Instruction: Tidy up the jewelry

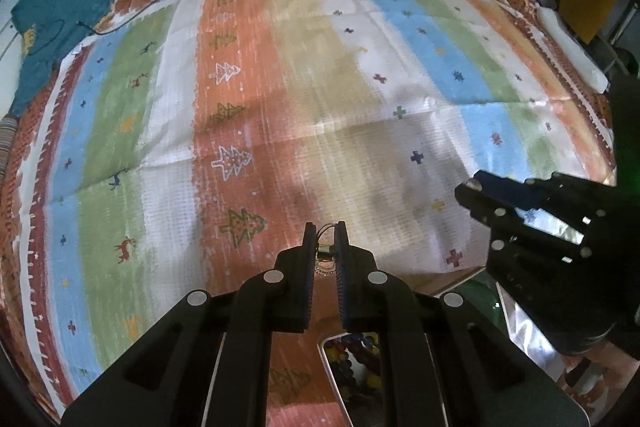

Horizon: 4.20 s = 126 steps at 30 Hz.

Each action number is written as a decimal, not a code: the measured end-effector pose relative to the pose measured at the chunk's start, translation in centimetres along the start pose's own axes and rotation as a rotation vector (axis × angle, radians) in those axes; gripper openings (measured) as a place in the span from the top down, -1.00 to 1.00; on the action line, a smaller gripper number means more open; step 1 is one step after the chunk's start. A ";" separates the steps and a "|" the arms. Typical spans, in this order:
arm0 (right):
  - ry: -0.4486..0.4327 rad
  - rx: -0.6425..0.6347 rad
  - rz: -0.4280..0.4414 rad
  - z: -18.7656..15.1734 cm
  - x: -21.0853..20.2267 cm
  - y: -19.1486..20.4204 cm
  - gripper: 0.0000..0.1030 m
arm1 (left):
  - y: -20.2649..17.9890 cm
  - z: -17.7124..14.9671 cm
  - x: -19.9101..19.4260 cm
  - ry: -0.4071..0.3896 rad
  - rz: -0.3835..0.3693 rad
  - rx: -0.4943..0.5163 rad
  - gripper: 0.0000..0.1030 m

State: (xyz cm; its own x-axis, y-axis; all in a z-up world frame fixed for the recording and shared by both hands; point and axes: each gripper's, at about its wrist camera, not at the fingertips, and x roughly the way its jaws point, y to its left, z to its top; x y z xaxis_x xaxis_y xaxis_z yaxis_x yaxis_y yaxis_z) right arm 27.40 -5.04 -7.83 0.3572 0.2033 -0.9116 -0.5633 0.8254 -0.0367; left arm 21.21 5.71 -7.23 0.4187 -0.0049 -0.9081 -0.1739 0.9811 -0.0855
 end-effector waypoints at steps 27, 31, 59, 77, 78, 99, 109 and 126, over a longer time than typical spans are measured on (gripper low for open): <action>-0.102 -0.027 0.044 -3.5 -6.0 1.5 0.62 | -2.2 -3.6 -5.9 -0.116 -0.051 0.017 0.83; -0.106 -0.030 0.047 -4.3 -6.6 1.6 0.63 | -2.4 -4.3 -6.8 -0.135 -0.061 0.016 0.83; -0.151 -0.079 0.073 -8.8 -10.5 2.7 0.10 | -2.8 -8.2 -10.2 -0.194 -0.087 0.000 0.33; -0.198 -0.038 0.120 -12.3 -13.5 1.4 -0.42 | -3.6 -13.0 -12.7 -0.228 -0.091 0.043 -0.39; -0.199 -0.040 0.123 -12.6 -13.6 1.4 -0.43 | -3.7 -13.2 -12.8 -0.231 -0.089 0.046 -0.43; -0.283 -0.033 0.149 -15.5 -16.8 1.1 -0.90 | -3.9 -16.8 -14.6 -0.284 -0.033 0.053 -0.89; -0.285 -0.041 0.127 -15.7 -17.0 1.4 -0.90 | -3.7 -17.1 -14.8 -0.302 -0.012 0.038 -0.89; -0.304 -0.050 0.100 -15.9 -17.5 1.7 -0.90 | -4.4 -17.3 -15.5 -0.333 -0.008 0.061 -0.89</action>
State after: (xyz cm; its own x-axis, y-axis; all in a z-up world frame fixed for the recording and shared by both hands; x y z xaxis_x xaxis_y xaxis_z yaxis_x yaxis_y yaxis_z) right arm 8.32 -15.53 1.51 0.4997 0.4364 -0.7482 -0.6402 0.7679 0.0204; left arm 0.06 -1.90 0.08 0.6901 0.0407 -0.7226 -0.1196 0.9911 -0.0584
